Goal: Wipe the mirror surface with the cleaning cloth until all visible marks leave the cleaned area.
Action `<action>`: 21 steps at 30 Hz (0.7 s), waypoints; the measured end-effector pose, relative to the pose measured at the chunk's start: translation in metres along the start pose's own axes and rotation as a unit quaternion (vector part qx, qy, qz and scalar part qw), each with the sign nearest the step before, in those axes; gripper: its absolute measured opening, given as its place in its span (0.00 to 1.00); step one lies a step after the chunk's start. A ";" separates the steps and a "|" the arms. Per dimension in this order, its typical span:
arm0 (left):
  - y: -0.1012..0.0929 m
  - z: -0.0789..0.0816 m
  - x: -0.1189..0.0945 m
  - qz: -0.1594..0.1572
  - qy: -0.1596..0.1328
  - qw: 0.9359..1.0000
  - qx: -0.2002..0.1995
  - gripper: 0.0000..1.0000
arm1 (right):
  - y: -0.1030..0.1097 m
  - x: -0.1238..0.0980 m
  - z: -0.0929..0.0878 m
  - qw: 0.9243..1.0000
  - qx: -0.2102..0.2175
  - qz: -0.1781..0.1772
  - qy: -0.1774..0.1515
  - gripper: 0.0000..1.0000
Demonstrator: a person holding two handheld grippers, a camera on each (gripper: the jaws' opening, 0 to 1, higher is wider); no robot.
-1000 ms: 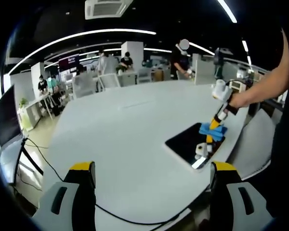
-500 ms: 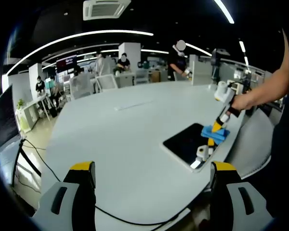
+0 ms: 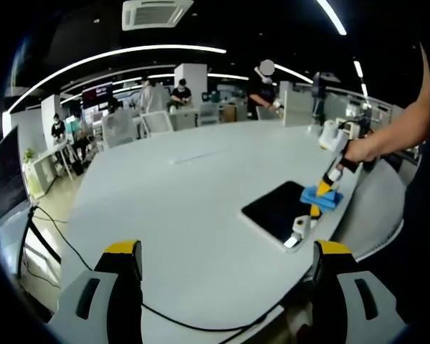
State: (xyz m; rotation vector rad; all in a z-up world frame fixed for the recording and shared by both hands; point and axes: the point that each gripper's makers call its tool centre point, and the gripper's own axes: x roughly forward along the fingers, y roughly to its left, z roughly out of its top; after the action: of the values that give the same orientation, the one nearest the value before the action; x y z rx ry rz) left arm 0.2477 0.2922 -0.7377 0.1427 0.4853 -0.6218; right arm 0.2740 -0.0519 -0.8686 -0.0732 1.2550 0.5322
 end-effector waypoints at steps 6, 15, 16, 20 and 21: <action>0.007 0.005 0.002 0.000 -0.003 1.000 0.002 0.99 | -0.001 0.001 0.000 1.000 0.010 0.000 0.006 0.01; 0.009 0.008 0.006 -0.007 -0.006 1.000 0.004 0.99 | 0.001 0.000 0.000 1.000 0.015 -0.007 0.007 0.01; 0.009 0.008 0.006 -0.007 -0.006 1.000 0.004 0.99 | 0.001 0.000 0.000 1.000 0.016 -0.007 0.006 0.01; 0.012 0.006 0.006 -0.008 -0.005 1.000 0.003 0.99 | 0.001 0.002 0.001 1.000 0.019 -0.008 0.006 0.01; 0.012 0.006 0.006 -0.008 -0.005 1.000 0.003 0.99 | 0.002 0.001 0.001 1.000 0.021 -0.009 0.007 0.01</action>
State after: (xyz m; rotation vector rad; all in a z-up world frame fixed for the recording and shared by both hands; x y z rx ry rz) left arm 0.2611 0.2972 -0.7350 0.1415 0.4752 -0.6401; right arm 0.2739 -0.0495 -0.8686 -0.0528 1.2766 0.4917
